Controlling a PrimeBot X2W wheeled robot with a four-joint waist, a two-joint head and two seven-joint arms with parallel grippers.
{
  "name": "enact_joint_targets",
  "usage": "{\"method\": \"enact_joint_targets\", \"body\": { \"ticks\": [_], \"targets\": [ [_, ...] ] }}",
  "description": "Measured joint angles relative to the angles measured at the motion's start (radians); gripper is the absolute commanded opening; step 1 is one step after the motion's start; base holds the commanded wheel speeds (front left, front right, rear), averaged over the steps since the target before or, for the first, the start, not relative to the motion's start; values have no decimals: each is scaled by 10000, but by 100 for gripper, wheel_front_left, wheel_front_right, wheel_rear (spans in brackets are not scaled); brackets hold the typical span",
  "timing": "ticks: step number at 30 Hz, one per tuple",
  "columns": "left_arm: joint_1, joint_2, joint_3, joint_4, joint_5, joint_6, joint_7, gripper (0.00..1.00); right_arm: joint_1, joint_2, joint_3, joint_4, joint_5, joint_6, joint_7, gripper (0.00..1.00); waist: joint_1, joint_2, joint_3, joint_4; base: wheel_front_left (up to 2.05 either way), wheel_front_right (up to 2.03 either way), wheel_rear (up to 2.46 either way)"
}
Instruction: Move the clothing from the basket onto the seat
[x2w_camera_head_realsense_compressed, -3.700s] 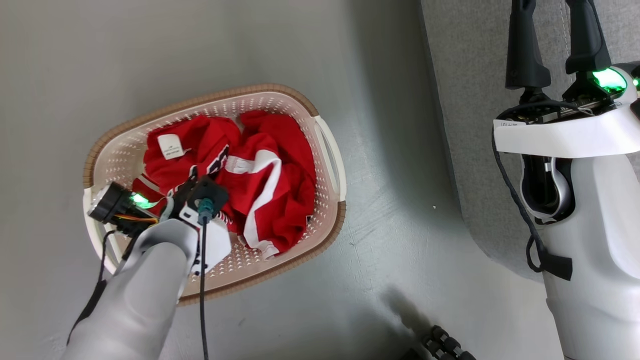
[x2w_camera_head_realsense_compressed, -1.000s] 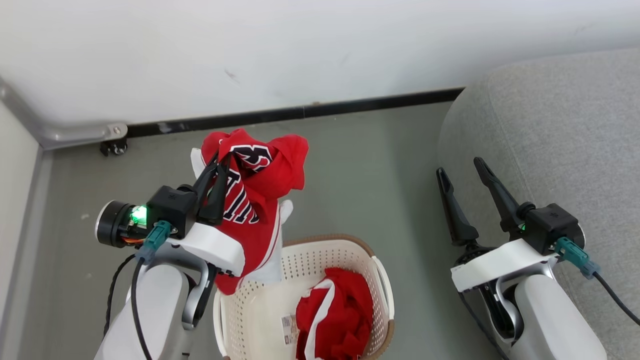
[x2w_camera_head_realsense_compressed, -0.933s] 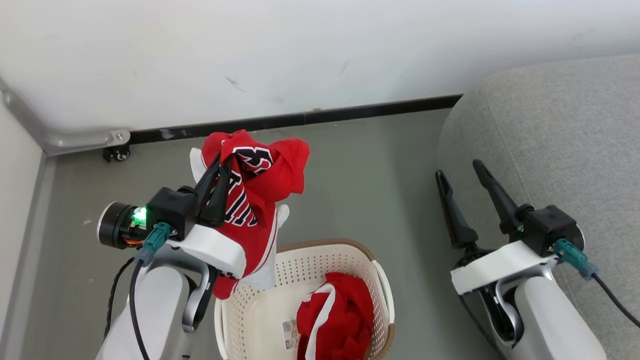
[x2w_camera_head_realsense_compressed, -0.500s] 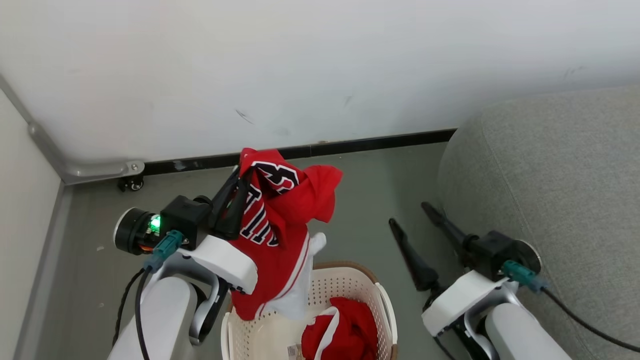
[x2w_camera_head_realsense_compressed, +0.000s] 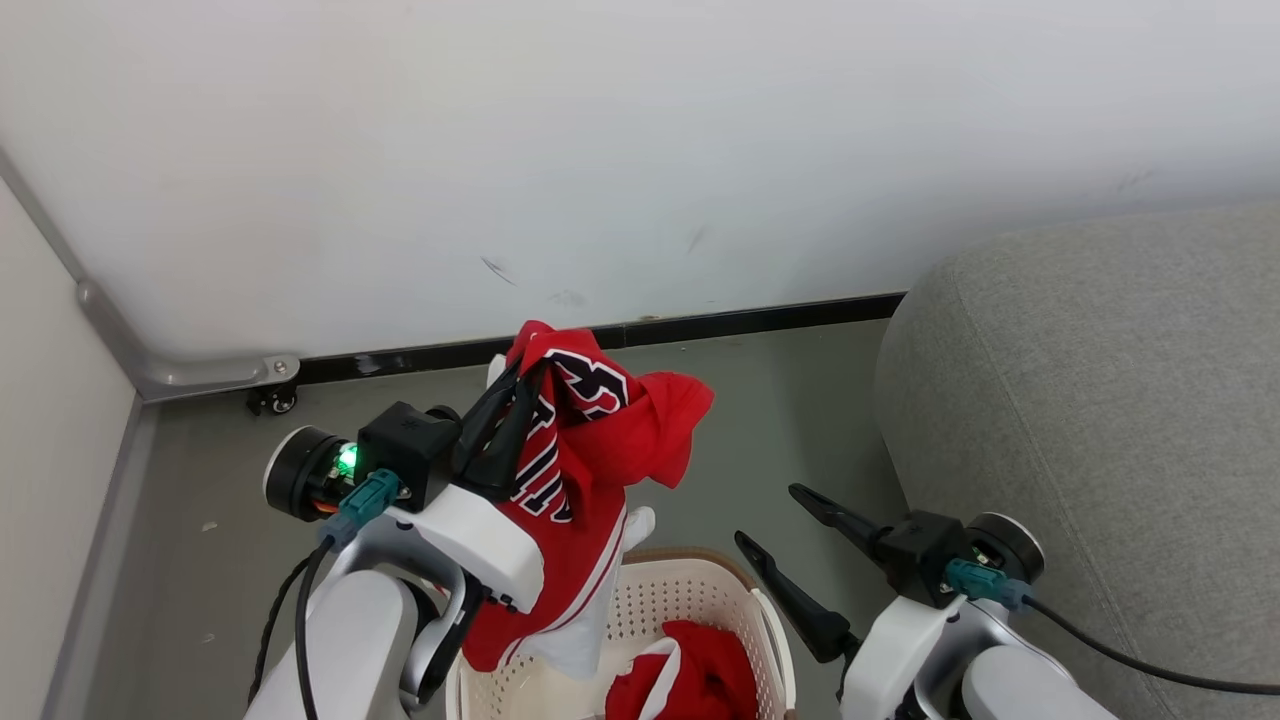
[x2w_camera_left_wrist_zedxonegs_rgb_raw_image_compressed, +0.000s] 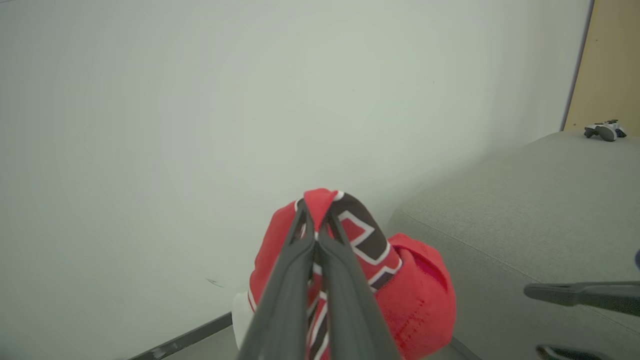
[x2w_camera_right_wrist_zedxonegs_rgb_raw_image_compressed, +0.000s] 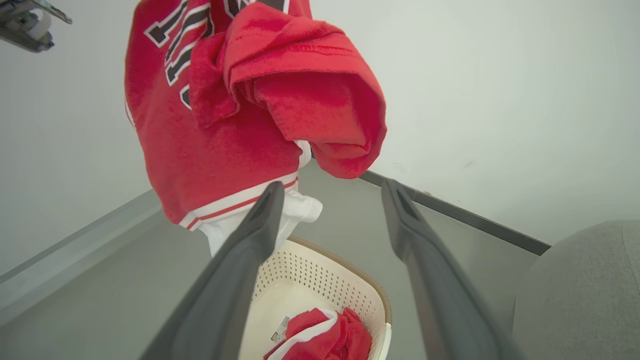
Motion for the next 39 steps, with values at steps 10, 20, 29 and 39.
{"method": "enact_joint_targets", "body": {
  "ticks": [10, 20, 29, 39],
  "targets": [
    [-1, -96, -215, -458, -15, -77, 366, 0, -573, -949, 729, -255, 537, 0, 284, 100, 0, 0, 56, -154, 0, 0, 0],
    [-1, -148, -412, -865, -15, -123, 663, 0, -1148, -1476, 1208, -280, 972, 0, 284, 100, 0, 0, 185, -297, 0, 0, 0],
    [-5, -188, -591, -1189, -13, -165, 857, 0, -1172, -1599, 1756, 90, 1580, 0, 339, 100, 1, 0, 273, -233, 0, 0, 0],
    [-280, -240, -834, -1701, 0, -303, 880, 0, -1272, -1889, 2454, 598, 2057, 0, 370, 100, 1, 0, 355, -115, 0, 0, 0]
  ]
}}
